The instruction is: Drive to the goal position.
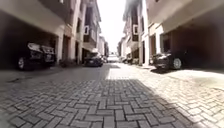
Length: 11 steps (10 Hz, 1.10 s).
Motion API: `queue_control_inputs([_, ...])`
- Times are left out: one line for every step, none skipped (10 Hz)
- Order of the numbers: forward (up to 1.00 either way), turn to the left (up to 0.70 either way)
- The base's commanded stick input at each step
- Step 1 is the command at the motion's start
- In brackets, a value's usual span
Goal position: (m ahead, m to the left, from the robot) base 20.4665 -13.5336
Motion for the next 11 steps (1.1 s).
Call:
queue_control_inputs([0.50, 0.00])
queue_control_inputs([0.50, 0.00])
queue_control_inputs([0.50, 0.00])
queue_control_inputs([0.50, 0.00])
queue_control_inputs([0.50, 0.00])
queue_control_inputs([0.50, 0.00])
queue_control_inputs([0.50, 0.00])
queue_control_inputs([0.50, 0.00])
queue_control_inputs([0.50, 0.00])
queue_control_inputs([0.50, 0.00])
queue_control_inputs([0.50, 0.00])
